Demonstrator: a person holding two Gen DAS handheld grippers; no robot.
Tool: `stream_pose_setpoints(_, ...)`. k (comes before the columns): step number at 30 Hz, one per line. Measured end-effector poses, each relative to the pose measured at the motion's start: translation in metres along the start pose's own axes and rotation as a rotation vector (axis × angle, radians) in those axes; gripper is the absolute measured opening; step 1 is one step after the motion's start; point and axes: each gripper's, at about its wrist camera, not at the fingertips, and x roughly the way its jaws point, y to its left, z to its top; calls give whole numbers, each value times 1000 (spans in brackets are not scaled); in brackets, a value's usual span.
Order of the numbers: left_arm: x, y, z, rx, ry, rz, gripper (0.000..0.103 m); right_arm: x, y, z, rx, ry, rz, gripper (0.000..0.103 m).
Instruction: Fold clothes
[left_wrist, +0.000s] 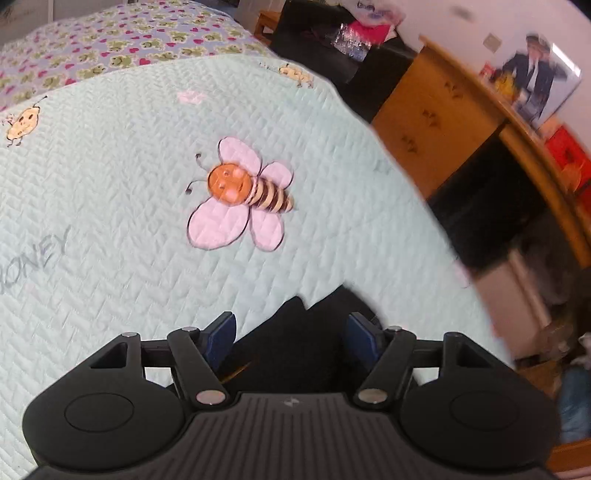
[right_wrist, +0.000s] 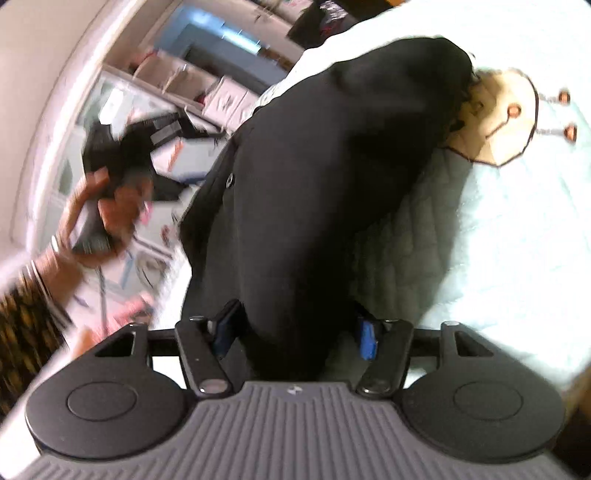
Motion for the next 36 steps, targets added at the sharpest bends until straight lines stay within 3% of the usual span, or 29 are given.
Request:
stream_pose_setpoints(2, -15, -3, 5, 1, -51, 66, 68, 1, 1, 1, -13, 29, 17, 67)
stream_pose_setpoints(5, -40, -13, -9, 28, -91, -52, 68, -9, 8, 11, -26, 58, 86, 67)
stream_pose_setpoints(9, -53, -44, -61, 150, -83, -45, 70, -24, 16, 39, -44, 69, 117, 67)
stream_pose_setpoints(10, -51, -45, -74, 168, -94, 6, 71, -26, 18, 46, -25, 92, 127, 67)
stream_pose_setpoints(11, -44, -43, -89, 195, -98, 48, 71, -27, 20, 53, -8, 123, 133, 68)
stream_pose_setpoints(14, -1, -18, -118, 225, 10, 186, 68, -18, 20, 66, 56, 274, 99, 69)
stream_pose_setpoints(16, 11, 7, -127, 165, 8, 146, 66, -15, 27, 71, 26, 381, 93, 69)
stream_pose_setpoints(18, 11, 22, -125, 100, -19, 88, 66, -21, 31, 74, 11, 425, 143, 69)
stream_pose_setpoints(21, 12, 31, -115, 40, -21, 42, 66, -33, 45, 94, -28, 389, 286, 69)
stream_pose_setpoints(24, 13, 33, -108, 5, -4, 25, 66, -14, 67, 131, -96, 260, 391, 69)
stream_pose_setpoints(27, 12, 34, -110, -16, -5, 5, 66, 35, 90, 168, -178, 165, 365, 70)
stream_pose_setpoints(29, 7, 38, -114, -48, -31, -15, 66, 75, 96, 182, -200, 159, 348, 70)
stream_pose_setpoints(31, -7, 39, -122, -66, -78, -4, 56, 91, 94, 189, -234, 169, 321, 70)
stream_pose_setpoints(32, -16, 38, -127, -79, -111, 4, 55, 96, 92, 191, -253, 177, 306, 62)
stream_pose_setpoints(34, -35, 40, -137, -113, -180, 22, 60, 105, 88, 196, -290, 192, 275, 44)
stream_pose_setpoints(36, -53, 45, -155, -162, -237, 79, 70, 114, 84, 200, -328, 207, 244, 49)
